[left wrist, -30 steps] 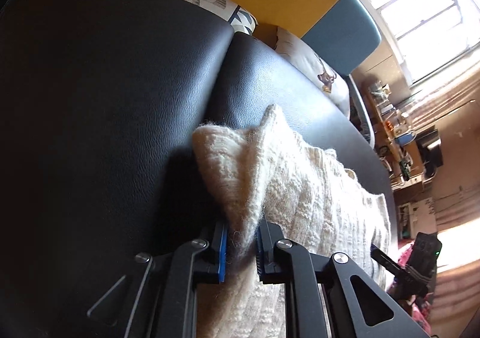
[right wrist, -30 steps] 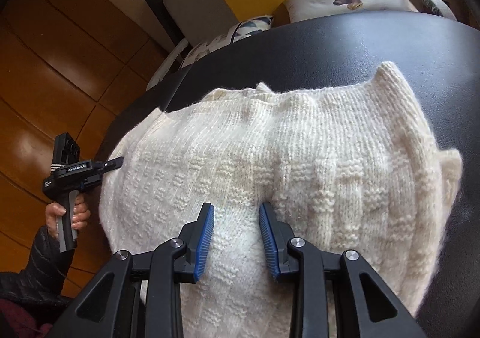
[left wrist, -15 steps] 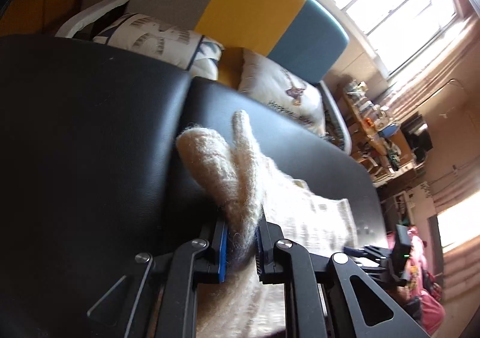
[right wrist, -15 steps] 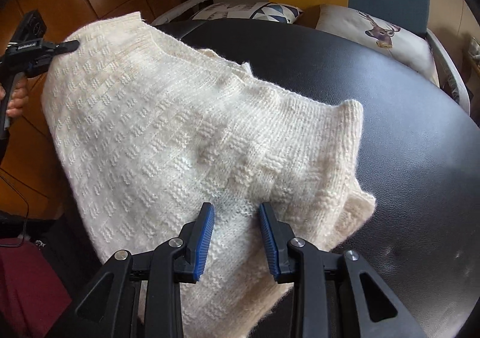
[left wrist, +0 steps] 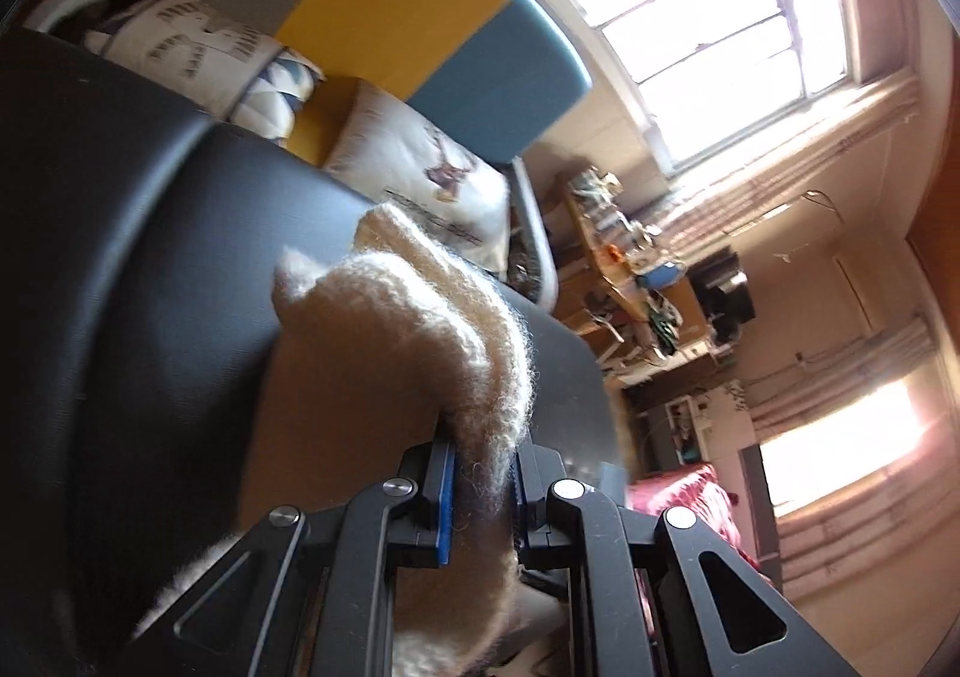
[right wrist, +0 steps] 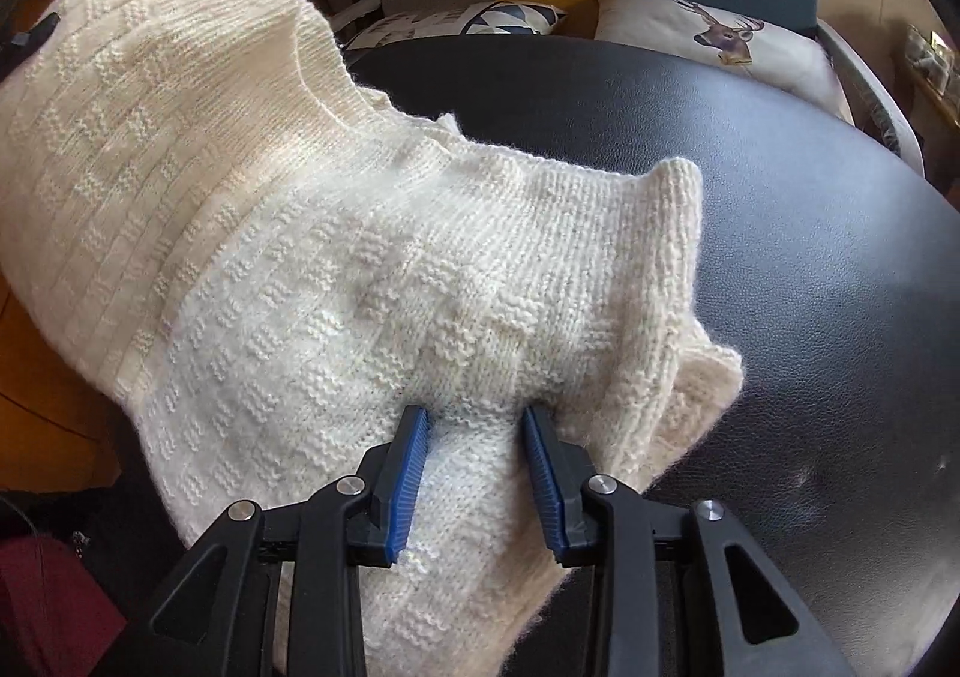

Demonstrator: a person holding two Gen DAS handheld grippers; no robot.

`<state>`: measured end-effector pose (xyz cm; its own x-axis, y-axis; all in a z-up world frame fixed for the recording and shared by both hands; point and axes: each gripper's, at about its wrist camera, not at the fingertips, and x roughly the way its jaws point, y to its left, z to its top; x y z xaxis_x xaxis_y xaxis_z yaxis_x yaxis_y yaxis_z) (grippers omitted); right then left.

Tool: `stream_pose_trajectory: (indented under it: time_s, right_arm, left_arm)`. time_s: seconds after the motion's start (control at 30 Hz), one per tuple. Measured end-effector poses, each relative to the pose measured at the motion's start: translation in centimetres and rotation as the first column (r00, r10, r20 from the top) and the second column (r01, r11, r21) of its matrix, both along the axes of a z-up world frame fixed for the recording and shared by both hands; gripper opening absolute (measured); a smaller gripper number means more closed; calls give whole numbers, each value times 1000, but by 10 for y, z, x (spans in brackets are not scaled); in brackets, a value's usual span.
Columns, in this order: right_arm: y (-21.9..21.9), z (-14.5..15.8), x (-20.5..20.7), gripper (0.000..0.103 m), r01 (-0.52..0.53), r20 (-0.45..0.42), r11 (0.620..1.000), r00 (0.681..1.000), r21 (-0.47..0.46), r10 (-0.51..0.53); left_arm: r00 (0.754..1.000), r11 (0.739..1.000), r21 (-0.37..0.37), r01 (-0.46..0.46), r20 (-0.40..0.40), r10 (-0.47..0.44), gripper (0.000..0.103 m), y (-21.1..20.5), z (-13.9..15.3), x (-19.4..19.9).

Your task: Fold clothes

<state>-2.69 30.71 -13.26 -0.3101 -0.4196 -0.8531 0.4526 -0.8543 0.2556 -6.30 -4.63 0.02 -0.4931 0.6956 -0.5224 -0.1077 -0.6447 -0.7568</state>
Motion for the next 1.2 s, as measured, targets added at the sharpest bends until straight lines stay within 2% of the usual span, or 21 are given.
stream_pose_trajectory:
  time_s: [0.2,0.33,0.57,0.63,0.73,0.8,0.87,0.9,0.97,1.0,1.07,1.13,1.2]
  right_arm:
    - [-1,-7,8,35,67,-1,995,998,-79,-67]
    - [10,-12,12,35,117,15,975,993,-191,-116]
    - [21,-16,18,35,147,41,940,989,-308,-142]
    - [24,-18,20,35,147,41,934,989,-327,-142]
    - [34,-20,24,34,149,41,916,989,-373,-144]
    - [46,-21,28,34,164,62,888,986,-429,-152]
    - [62,-23,36,33,189,95,856,982,-481,-164]
    - [70,-24,40,33,201,108,844,979,-497,-170]
    - [86,-20,58,33,221,106,853,975,-474,-194]
    - [94,-19,66,33,231,105,857,973,-462,-205]
    - [111,-15,83,37,250,103,864,968,-437,-228]
    - [127,-12,101,38,270,100,870,963,-413,-251]
    - [143,-7,118,38,287,91,875,958,-389,-274]
  left_arm:
    - [997,997,29,71,34,-72,14,69,-2,-15]
    - [991,994,25,110,68,-111,14,109,-12,-23]
    - [974,981,-67,184,147,-173,14,156,-49,-28]
    - [967,978,-68,198,177,-184,14,162,-62,-28]
    - [964,978,-55,200,192,-186,16,164,-70,-27]
    - [957,978,-28,209,211,-198,18,164,-71,-28]
    - [951,976,36,214,220,-217,24,161,-66,-26]
    - [947,970,91,223,216,-238,25,157,-61,-25]
    - [939,953,188,239,206,-276,26,151,-47,-22]
    - [944,948,210,241,177,-279,26,144,-37,-20]
    - [962,954,192,229,104,-252,26,121,-14,-19]
    - [978,967,176,185,60,-198,31,89,-6,-19]
    - [993,988,114,100,44,-105,37,52,-9,-20]
